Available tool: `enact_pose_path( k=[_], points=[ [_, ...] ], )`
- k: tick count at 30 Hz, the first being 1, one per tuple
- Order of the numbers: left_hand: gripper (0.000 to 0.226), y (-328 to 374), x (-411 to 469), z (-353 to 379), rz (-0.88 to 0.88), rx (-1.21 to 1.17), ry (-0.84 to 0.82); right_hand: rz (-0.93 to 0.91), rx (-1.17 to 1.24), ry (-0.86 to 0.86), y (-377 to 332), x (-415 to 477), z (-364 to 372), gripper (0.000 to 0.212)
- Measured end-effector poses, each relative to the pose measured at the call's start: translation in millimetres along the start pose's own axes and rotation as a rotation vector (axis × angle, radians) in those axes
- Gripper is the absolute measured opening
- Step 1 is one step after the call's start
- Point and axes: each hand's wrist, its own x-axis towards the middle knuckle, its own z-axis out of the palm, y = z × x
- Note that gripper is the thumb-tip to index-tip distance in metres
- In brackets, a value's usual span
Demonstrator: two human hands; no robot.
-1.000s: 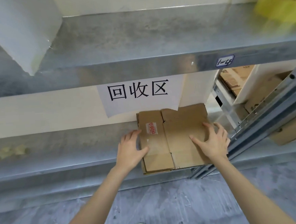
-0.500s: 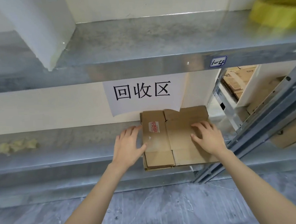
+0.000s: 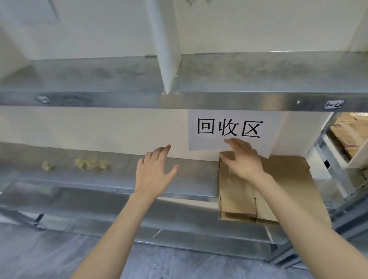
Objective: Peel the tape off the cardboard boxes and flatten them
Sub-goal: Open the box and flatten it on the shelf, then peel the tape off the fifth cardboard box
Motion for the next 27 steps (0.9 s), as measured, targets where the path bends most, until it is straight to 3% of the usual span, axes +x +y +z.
enact_pose_path(
  k=[16, 27],
  points=[
    [0.075, -246, -66, -107, -0.349, 0.134, 0.161, -0.426, 0.051, -0.048, -321, 37, 71, 0.061],
    [0.072, -428, -125, -161, -0.451, 0.16, 0.2, -0.505, 0.12, -0.052, -509, 36, 141, 0.065]
  ],
)
